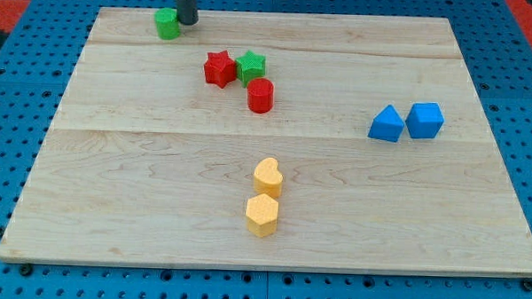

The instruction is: Push the green star along with red star towards left

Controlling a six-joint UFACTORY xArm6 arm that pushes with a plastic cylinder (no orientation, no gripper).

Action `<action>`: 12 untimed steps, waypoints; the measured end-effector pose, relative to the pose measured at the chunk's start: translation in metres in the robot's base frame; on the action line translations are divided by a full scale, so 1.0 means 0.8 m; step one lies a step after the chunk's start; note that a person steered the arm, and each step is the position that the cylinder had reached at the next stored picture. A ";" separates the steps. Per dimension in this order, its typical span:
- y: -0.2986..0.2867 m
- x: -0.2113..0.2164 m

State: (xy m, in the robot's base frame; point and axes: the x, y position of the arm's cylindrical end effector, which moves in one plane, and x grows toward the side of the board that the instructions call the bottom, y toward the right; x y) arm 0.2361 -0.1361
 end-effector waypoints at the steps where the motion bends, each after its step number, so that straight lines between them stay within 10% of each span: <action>1: 0.049 0.036; 3: 0.229 0.105; 12: 0.042 0.073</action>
State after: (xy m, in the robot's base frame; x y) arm 0.2947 -0.1027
